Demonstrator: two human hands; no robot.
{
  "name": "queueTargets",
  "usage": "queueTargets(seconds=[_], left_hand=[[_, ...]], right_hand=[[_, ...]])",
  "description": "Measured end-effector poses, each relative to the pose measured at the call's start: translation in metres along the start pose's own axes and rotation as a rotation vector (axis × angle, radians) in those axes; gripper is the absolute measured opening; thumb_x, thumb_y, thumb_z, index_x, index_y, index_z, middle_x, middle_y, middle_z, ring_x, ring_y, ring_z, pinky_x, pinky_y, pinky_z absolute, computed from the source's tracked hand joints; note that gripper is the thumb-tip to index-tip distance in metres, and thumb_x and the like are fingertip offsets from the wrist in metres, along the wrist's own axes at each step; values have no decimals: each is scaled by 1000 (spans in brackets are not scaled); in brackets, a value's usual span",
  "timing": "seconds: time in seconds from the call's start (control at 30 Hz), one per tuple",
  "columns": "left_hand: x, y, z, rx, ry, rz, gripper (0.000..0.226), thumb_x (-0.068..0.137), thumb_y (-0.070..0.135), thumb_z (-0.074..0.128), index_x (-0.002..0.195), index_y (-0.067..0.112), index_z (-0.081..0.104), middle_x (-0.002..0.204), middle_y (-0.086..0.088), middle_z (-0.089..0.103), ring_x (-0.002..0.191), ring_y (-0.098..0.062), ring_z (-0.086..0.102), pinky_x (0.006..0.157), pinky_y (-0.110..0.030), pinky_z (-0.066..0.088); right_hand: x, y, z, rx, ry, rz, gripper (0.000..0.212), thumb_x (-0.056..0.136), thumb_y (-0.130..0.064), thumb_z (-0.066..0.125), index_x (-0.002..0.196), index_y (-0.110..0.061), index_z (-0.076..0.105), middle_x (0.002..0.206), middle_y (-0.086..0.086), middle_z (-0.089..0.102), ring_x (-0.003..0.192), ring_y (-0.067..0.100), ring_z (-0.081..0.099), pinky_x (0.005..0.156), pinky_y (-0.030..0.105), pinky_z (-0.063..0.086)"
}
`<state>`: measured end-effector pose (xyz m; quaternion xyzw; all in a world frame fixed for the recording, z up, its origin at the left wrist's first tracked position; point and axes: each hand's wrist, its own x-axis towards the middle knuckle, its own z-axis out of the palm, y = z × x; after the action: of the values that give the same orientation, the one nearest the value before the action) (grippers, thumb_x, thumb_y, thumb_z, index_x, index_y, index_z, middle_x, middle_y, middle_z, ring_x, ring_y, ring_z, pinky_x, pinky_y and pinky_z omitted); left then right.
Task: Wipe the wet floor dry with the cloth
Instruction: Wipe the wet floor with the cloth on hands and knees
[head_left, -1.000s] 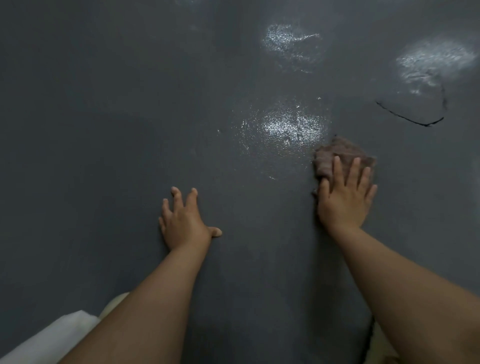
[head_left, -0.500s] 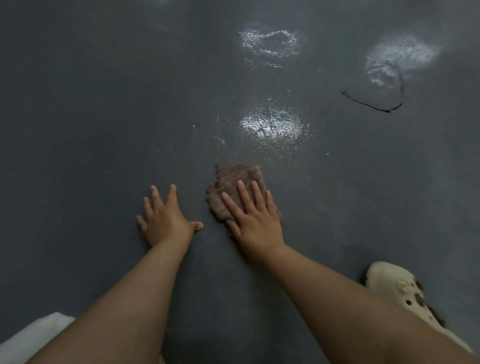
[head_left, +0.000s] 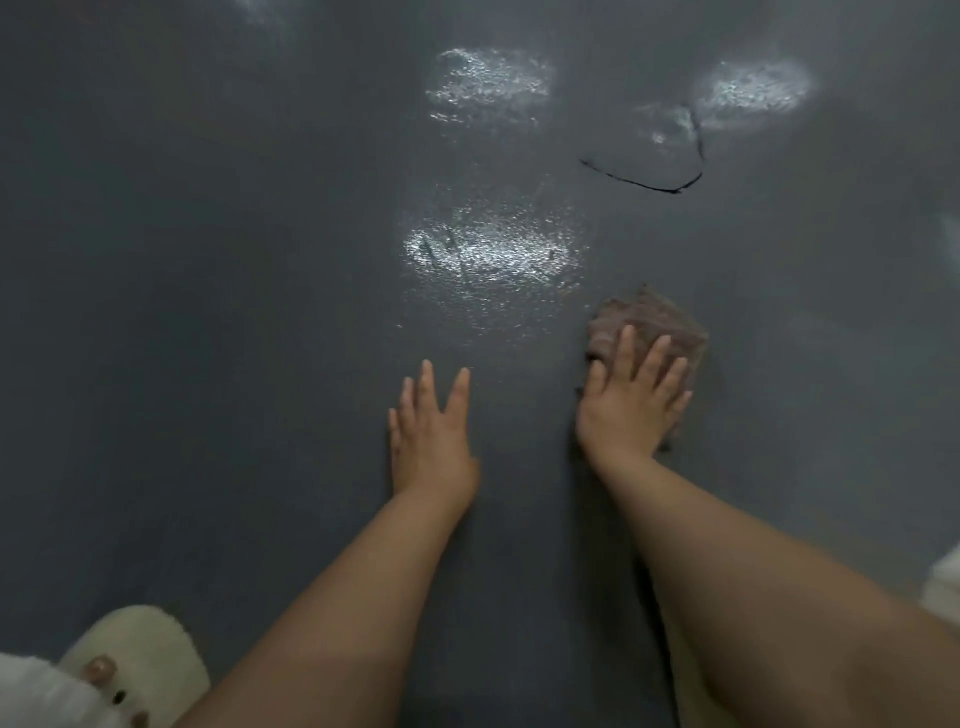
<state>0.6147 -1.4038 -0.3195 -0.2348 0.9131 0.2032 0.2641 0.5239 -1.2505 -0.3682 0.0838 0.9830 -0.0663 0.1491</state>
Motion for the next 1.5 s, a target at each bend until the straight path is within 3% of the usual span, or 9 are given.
queueTargets(seconds=[0.07, 0.2, 0.33, 0.47, 0.63, 0.77, 0.97, 1.23, 1.5], left_hand=[[4, 15, 4, 27, -11, 37, 93, 88, 28, 64, 151, 31, -5, 157, -6, -18, 145, -26, -10, 117, -38, 1], [11, 38, 9, 40, 0, 65, 84, 91, 29, 54, 151, 32, -5, 158, -5, -15, 146, -26, -9, 118, -40, 2], [10, 63, 15, 172, -53, 116, 114, 76, 42, 75, 149, 33, -12, 157, -5, -20, 145, -29, -10, 117, -41, 2], [10, 86, 22, 320, -104, 178, 117, 75, 48, 73, 147, 36, -18, 155, -6, -26, 144, -35, -11, 117, -45, 4], [17, 104, 26, 358, -159, 175, 117, 74, 45, 76, 148, 37, -14, 155, -6, -25, 143, -41, -11, 114, -55, 14], [19, 111, 27, 364, -171, 151, 110, 76, 34, 77, 149, 34, -6, 155, -9, -22, 142, -45, -8, 110, -59, 19], [22, 111, 26, 357, -179, 155, 114, 73, 37, 79, 149, 34, -6, 155, -8, -22, 142, -45, -8, 110, -60, 21], [22, 110, 28, 344, -181, 161, 117, 70, 39, 80, 149, 35, -6, 154, -7, -24, 142, -45, -10, 110, -60, 18], [23, 109, 29, 331, -171, 160, 117, 70, 39, 80, 149, 35, -6, 154, -6, -25, 142, -44, -11, 111, -59, 18]], right_hand=[[-29, -17, 12, -27, -32, -103, 55, 98, -46, 25, 150, -36, 7, 159, 9, -2, 145, 35, -3, 113, 49, -5], [-49, -11, 19, -102, -63, -506, 59, 85, -50, 32, 142, -34, 34, 148, 11, 40, 134, 39, 36, 111, 48, 11], [4, 33, -4, -210, -131, -703, 61, 85, -52, 24, 143, -37, 36, 152, 5, 32, 140, 33, 28, 112, 46, 10], [48, 75, -25, -147, -91, -425, 58, 92, -54, 14, 148, -41, 7, 160, -1, -4, 146, 24, -7, 115, 38, -9], [68, 115, -39, -56, -38, 44, 58, 100, -45, 27, 150, -37, -1, 159, 2, -12, 145, 29, -12, 116, 47, -5], [43, 77, -29, 104, -33, 281, 59, 100, -44, 26, 150, -34, -3, 158, 7, -15, 144, 35, -14, 113, 55, -5], [17, 36, -11, 71, -59, 100, 60, 99, -48, 26, 148, -40, -7, 157, 6, -20, 142, 37, -18, 110, 60, -11], [113, 95, -55, -133, -95, -317, 55, 98, -53, 25, 148, -45, 3, 159, -2, -13, 144, 29, -16, 114, 50, -10], [123, 148, -58, -6, -3, 66, 55, 100, -47, 25, 150, -40, 4, 160, 1, -9, 145, 29, -11, 117, 47, -4]])
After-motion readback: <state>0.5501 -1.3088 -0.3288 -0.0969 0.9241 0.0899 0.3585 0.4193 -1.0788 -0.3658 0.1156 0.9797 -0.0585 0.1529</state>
